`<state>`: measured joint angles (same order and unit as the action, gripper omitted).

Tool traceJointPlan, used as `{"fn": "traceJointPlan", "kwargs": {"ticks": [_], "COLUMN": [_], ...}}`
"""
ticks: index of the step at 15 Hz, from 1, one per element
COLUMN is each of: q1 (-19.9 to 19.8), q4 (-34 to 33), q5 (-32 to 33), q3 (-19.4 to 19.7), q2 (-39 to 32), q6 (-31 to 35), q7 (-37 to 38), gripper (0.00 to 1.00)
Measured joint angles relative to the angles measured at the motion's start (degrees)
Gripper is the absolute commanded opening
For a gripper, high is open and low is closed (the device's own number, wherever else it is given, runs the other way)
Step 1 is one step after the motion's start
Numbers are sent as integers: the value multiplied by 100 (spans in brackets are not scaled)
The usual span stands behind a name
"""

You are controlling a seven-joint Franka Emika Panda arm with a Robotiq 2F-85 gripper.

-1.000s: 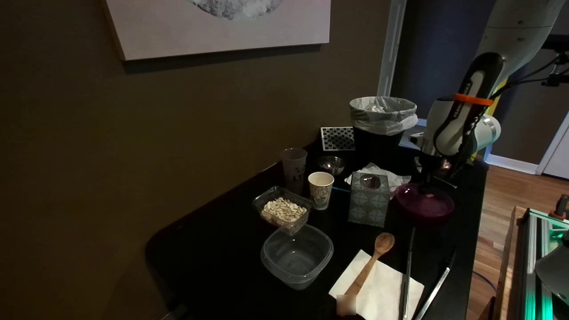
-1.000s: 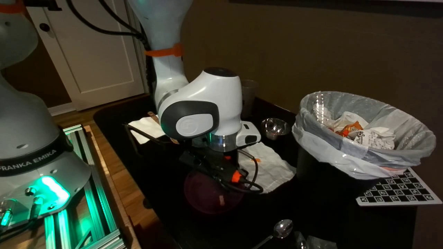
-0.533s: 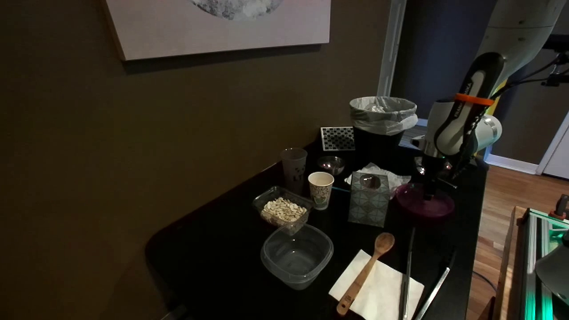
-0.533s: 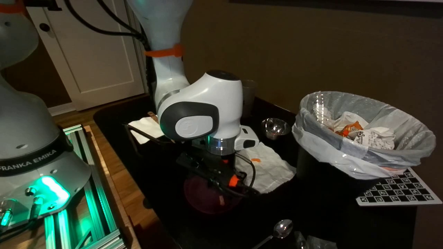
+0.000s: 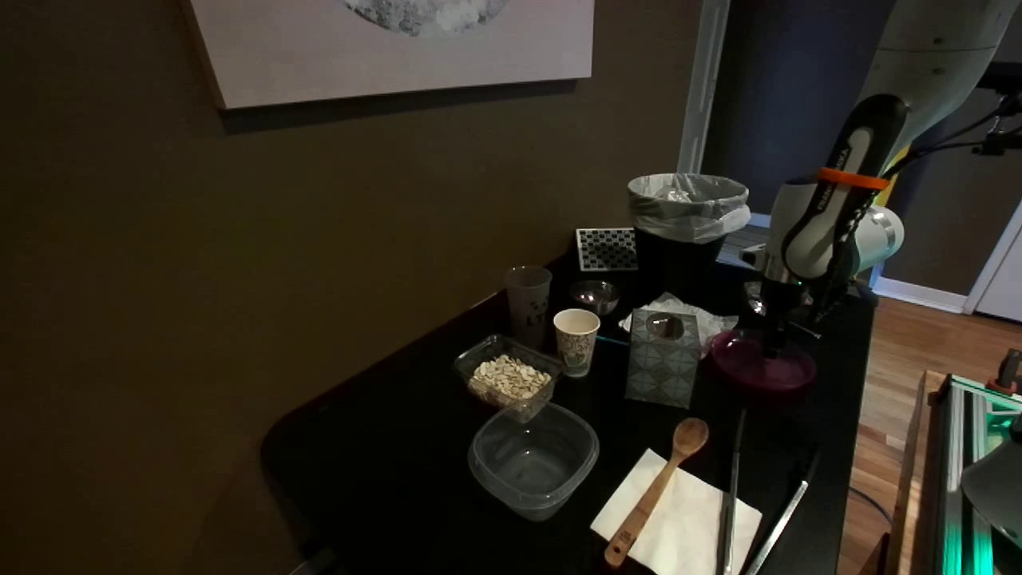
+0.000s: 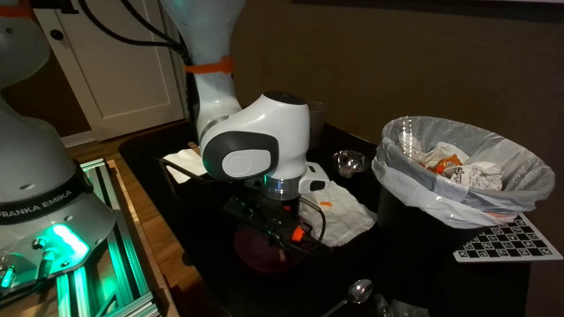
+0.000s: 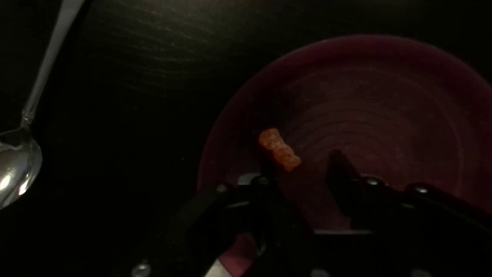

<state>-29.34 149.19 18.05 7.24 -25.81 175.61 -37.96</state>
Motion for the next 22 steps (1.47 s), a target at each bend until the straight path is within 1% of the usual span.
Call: {"fn": "traceJointPlan", "kwargs": {"ticks": [1, 2, 6, 12, 14, 16, 17, 18, 19, 20, 21, 22], "q1": [-5, -10, -19, -54, -65, -66, -67, -66, -66, -67, -67, -66], "q4": [-1, -2, -6, -33, -52, -66, -72, -77, -82, -88, -95, -97], "q5": [-1, -1, -3, -3, -3, -3, -3, -3, -3, -3, -3, -3], "q3": [0, 0, 2, 3, 6, 9, 9, 9, 9, 10, 11, 11], "q2": [-3, -6, -16, -20, -20, -22, -28, -38, -52, -64, -64, -66], "q6": [-11, -18, -27, -27, -27, -27, -27, -27, -27, -27, -27, -27], "q7": [-12, -28, -47, -68, -71, -73, -74, -76, -77, -77, -78, -78], "gripper": [36, 37, 34, 37, 33, 20, 17, 9, 5, 7, 14, 16]}}
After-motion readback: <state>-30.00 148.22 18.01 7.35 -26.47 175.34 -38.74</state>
